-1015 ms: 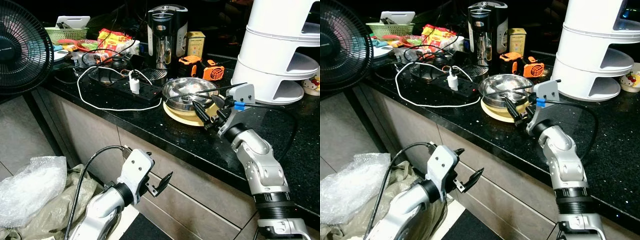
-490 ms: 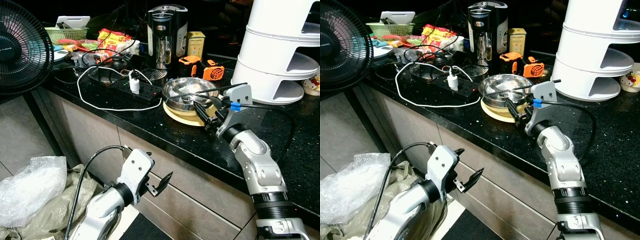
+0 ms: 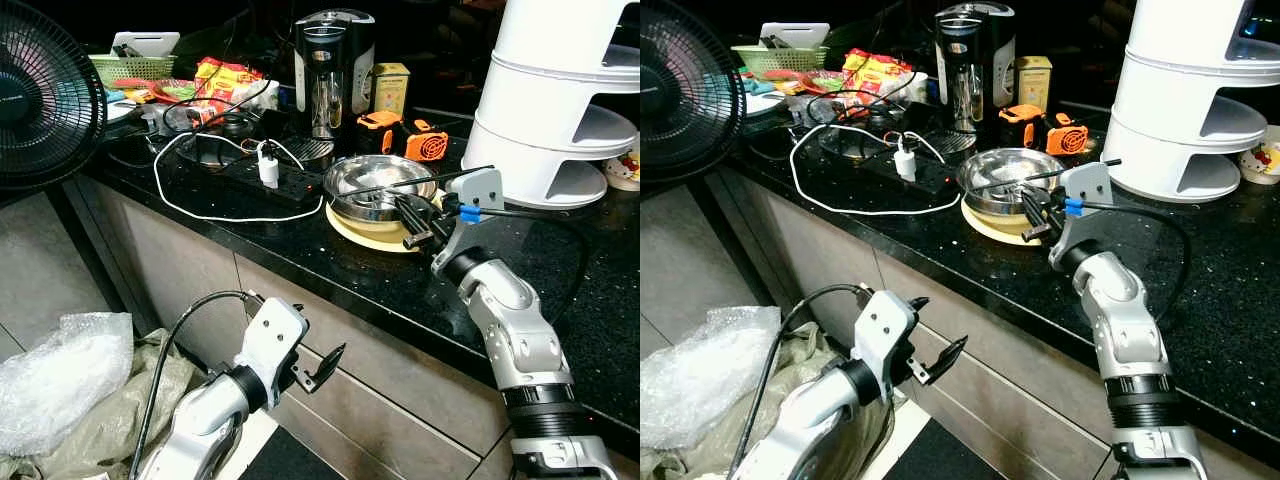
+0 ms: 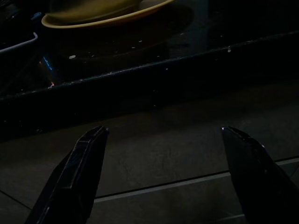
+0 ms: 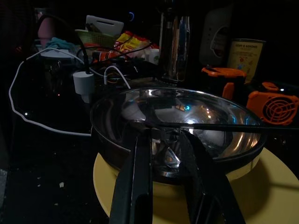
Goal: Kitchen organization
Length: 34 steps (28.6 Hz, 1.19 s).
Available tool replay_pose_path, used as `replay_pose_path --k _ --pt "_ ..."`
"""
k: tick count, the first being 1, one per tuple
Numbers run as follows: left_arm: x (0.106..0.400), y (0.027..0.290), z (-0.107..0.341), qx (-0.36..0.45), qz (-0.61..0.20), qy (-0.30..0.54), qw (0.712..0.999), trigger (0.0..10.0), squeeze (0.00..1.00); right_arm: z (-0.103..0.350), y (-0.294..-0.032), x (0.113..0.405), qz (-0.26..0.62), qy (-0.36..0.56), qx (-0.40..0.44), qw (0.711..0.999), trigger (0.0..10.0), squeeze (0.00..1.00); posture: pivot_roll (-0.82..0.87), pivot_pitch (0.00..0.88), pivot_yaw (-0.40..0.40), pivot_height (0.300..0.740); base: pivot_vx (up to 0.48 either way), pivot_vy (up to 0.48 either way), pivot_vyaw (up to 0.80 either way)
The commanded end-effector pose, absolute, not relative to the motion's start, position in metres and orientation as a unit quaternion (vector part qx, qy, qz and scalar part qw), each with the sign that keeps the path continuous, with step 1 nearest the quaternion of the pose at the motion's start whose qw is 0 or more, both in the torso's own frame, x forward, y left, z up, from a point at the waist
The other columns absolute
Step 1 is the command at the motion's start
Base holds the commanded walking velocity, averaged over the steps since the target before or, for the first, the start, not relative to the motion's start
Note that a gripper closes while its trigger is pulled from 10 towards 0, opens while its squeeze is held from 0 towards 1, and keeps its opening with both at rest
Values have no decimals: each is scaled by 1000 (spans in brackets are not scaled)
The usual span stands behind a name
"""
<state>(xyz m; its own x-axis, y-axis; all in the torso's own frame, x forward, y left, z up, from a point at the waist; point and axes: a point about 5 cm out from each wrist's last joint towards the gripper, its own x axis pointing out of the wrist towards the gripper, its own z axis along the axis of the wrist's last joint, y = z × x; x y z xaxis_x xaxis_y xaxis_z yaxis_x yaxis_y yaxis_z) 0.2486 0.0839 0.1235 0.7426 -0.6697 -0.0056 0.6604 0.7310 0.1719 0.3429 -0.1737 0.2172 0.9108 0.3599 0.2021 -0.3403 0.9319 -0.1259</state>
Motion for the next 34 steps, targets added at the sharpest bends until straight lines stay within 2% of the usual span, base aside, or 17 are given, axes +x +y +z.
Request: replay_pose_path --k 1,11,19,28,34 --pt "249 84 120 83 -357 -18 930 10000 0 232 -170 343 187 -144 -44 971 0 0 18 0 16 740 0 0 0" --pt "250 84 120 83 -356 -19 930 10000 0 260 -184 341 185 -188 -34 964 0 0 18 0 15 740 0 0 0" --pt "250 85 120 83 -357 -18 930 10000 0 265 -193 337 214 -178 -87 957 0 0 18 0 20 740 0 0 0" --pt "249 84 120 85 -360 -17 929 10000 0 253 -187 334 253 -147 -116 949 0 0 21 0 21 740 0 0 0" --pt "249 84 119 83 -360 -16 929 10000 0 256 -183 330 285 -156 -83 942 0 0 19 0 18 740 0 0 0"
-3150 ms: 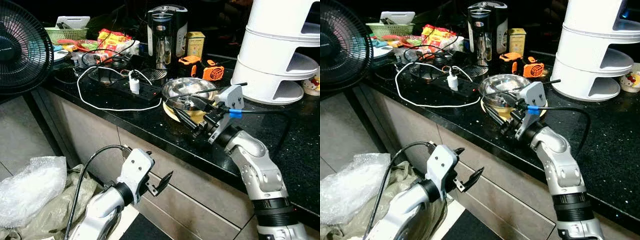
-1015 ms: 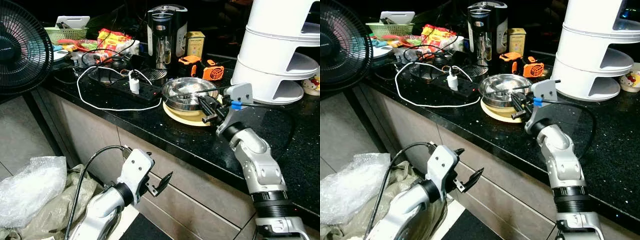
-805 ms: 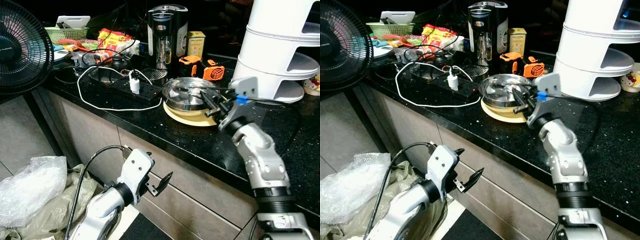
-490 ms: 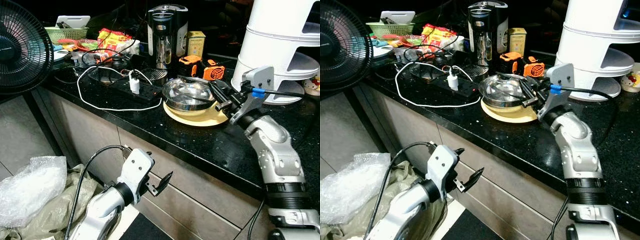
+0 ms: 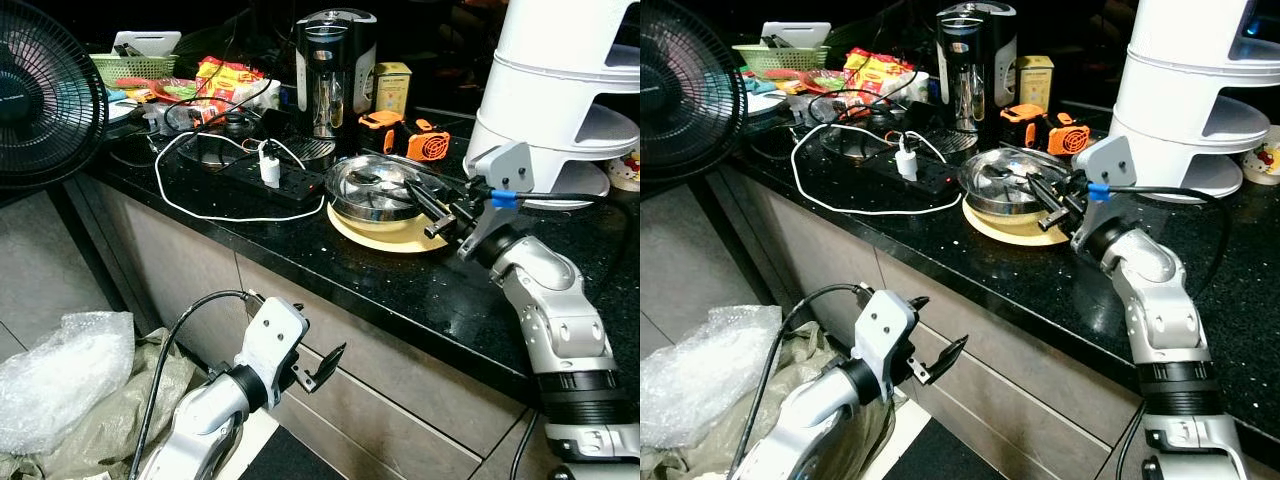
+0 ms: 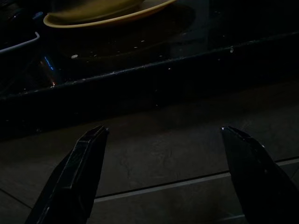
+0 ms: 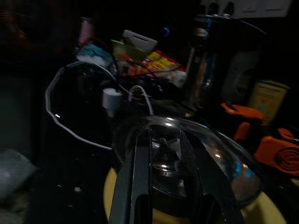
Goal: Kitchen organization
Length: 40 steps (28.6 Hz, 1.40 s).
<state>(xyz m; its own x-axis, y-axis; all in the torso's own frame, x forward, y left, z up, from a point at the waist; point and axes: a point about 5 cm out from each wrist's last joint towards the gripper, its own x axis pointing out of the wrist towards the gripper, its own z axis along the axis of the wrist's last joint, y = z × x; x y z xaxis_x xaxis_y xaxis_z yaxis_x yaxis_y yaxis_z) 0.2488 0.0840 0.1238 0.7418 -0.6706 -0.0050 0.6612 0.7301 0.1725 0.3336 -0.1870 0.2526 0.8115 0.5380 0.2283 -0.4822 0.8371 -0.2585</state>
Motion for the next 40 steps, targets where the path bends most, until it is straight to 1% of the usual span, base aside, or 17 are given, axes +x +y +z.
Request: replay_pose_path --k 1,5,12,14,16,17,18,19,20,21,22,23,24,26,32,34,40 --pt "249 84 119 83 -360 -16 929 10000 0 256 -183 330 285 -156 -83 942 0 0 19 0 18 740 0 0 0" --pt "249 83 119 81 -359 -16 930 10000 0 262 -181 327 306 -177 -4 936 0 0 19 0 14 740 0 0 0" --pt "249 83 120 78 -358 -16 930 10000 0 264 -183 326 305 -186 51 933 0 0 16 0 13 740 0 0 0" --pt "250 83 120 77 -357 -18 931 10000 0 271 -191 328 280 -207 114 931 0 0 13 0 14 740 0 0 0" --pt "250 83 121 78 -357 -19 931 10000 0 272 -193 329 272 -213 134 929 0 0 13 0 14 740 0 0 0" --pt "252 82 131 89 -353 -42 931 10000 0 276 -201 328 263 -237 211 911 0 0 13 0 14 740 0 0 0" --pt "254 81 137 92 -350 -56 931 10000 0 277 -203 326 265 -246 236 902 0 0 13 0 14 740 0 0 0" --pt "256 79 148 94 -345 -78 930 10000 0 277 -203 324 275 -250 253 893 1608 0 14 0 15 740 0 0 0" --pt "256 79 148 94 -345 -78 930 10000 0 277 -203 324 275 -250 253 893 1608 0 14 0 15 740 0 0 0" --pt "257 77 157 95 -343 -95 930 10000 0 276 -202 322 284 -251 260 888 3882 0 14 0 15 740 0 0 0" --pt "257 77 157 95 -343 -95 930 10000 0 276 -202 322 284 -251 260 888 3882 0 14 0 15 740 0 0 0" --pt "259 71 180 98 -339 -139 925 10000 0 272 -200 320 296 -245 263 885 10000 0 16 0 15 740 0 0 0" --pt "259 71 180 98 -339 -139 925 10000 0 272 -200 320 296 -245 263 885 10000 0 16 0 15 740 0 0 0" --pt "259 68 212 95 -329 -197 919 10000 0 267 -200 321 289 -238 267 888 10000 0 20 0 15 740 0 0 0" --pt "260 70 228 93 -315 -226 917 10000 0 267 -202 324 273 -234 282 889 10000 0 20 0 16 740 0 0 0" --pt "271 86 248 128 -253 -263 922 10000 0 265 -210 331 234 -224 283 903 10000 0 22 0 17 740 0 0 0" --pt "285 106 251 184 -201 -267 924 10000 0 262 -221 336 200 -213 284 913 10000 0 16 0 19 740 0 0 -588"
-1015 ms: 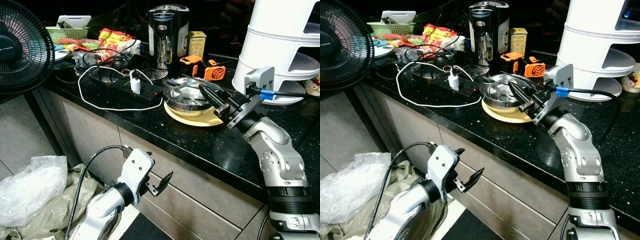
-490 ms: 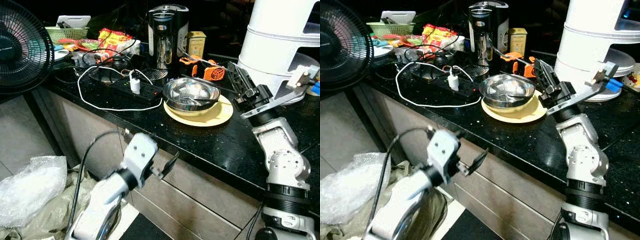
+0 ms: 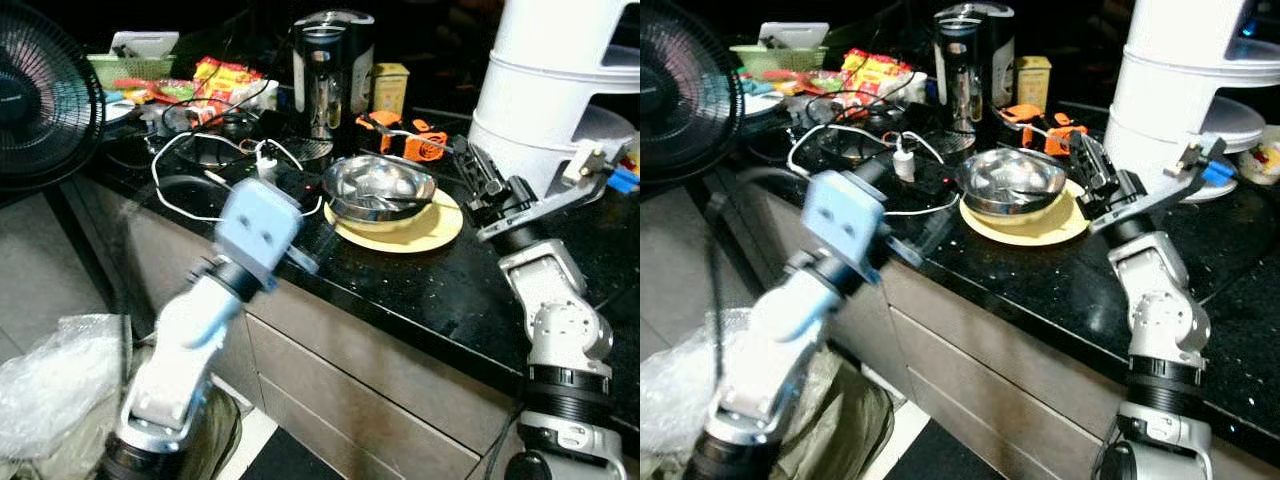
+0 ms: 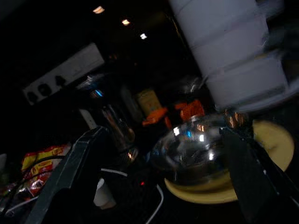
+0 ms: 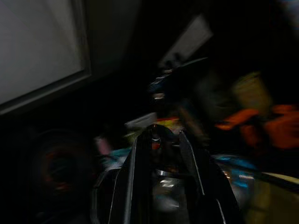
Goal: Kitchen organization
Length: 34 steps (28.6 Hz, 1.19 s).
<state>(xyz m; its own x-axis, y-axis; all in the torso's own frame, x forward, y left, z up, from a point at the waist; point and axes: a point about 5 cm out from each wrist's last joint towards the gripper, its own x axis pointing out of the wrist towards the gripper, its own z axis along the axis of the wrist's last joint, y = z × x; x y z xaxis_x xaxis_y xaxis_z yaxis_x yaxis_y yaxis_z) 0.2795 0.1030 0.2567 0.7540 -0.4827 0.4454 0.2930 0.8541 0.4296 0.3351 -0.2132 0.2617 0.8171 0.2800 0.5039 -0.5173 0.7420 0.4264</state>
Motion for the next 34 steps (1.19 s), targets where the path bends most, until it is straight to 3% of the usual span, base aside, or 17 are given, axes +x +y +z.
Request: replay_pose_path --k 1,12,24,34 --pt "285 106 251 184 -201 -267 924 10000 0 262 -221 336 200 -213 284 913 10000 0 16 0 19 740 0 0 -800" --pt "299 114 237 224 -188 -240 926 10000 0 259 -220 333 192 -202 252 927 10000 0 3 0 24 740 0 0 -790" --pt "318 127 219 281 -143 -215 924 10000 0 261 -210 332 206 -192 214 935 10000 0 -15 0 22 740 0 0 0" --pt "332 131 214 276 -132 -206 930 10000 0 263 -201 327 219 -187 203 936 10000 0 -36 0 20 740 0 0 0"
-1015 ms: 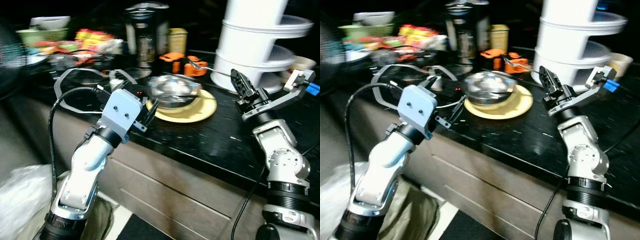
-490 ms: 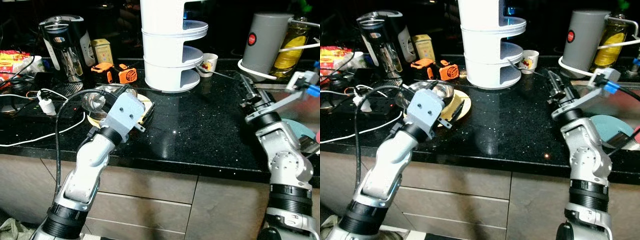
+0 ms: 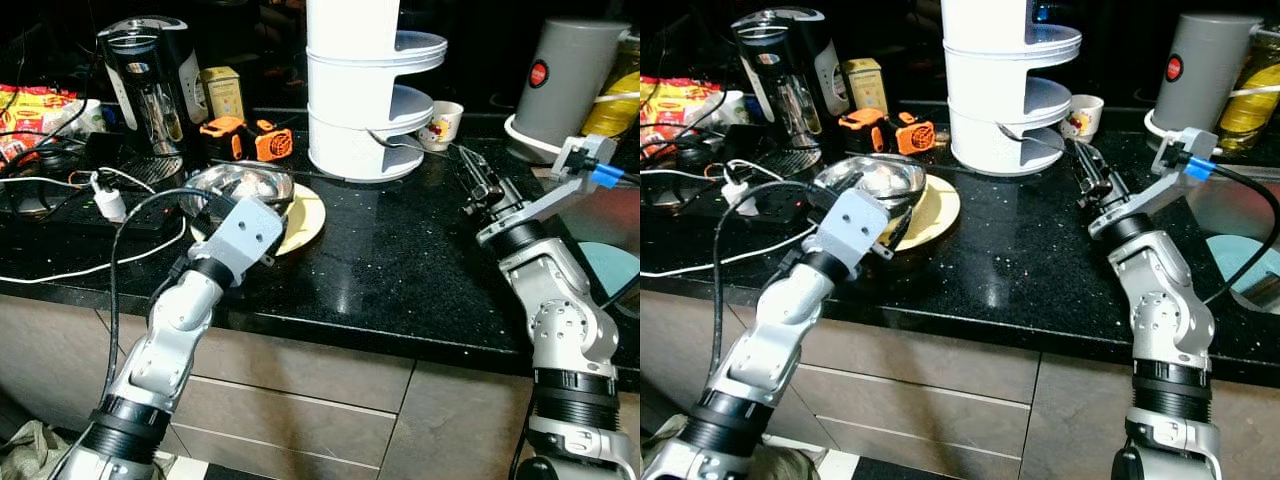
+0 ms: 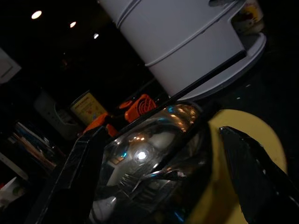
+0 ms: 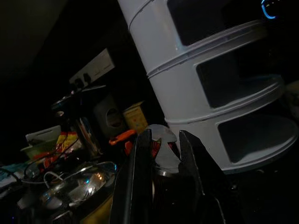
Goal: Kitchen organization
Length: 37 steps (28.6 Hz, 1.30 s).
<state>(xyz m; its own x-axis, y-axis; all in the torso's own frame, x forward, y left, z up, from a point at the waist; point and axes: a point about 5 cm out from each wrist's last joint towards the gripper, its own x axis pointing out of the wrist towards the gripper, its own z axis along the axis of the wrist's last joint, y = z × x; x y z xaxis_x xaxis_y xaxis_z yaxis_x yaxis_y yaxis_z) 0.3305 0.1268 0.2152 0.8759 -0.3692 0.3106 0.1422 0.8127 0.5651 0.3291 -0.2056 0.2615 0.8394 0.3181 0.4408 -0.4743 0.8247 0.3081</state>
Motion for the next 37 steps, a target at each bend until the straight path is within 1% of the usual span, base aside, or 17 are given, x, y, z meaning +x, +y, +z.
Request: replay_pose_path --k 1,4,5,6,7,25,37 --pt "333 131 213 275 -134 -205 930 10000 0 263 -201 326 220 -186 201 936 10000 0 -38 0 21 740 0 0 0" --pt "333 130 212 273 -138 -205 930 9961 0 263 -202 325 219 -185 199 937 10000 0 -39 0 22 740 0 0 0" --pt "333 129 211 270 -141 -203 931 902 0 263 -202 324 218 -184 198 938 10000 0 -39 0 23 740 0 0 0" --pt "333 128 210 268 -143 -202 931 902 0 263 -202 324 217 -184 198 938 10000 0 -40 0 24 740 0 0 0" --pt "332 128 210 266 -145 -201 932 0 0 263 -202 324 216 -184 198 938 10000 0 -40 0 23 740 0 0 0" --pt "332 125 210 251 -145 -207 934 0 0 264 -198 325 216 -181 198 939 10000 0 -31 0 16 740 0 0 0" --pt "332 129 247 245 -122 -264 925 0 0 266 -195 327 216 -188 201 937 10000 0 -24 0 17 740 0 0 0"
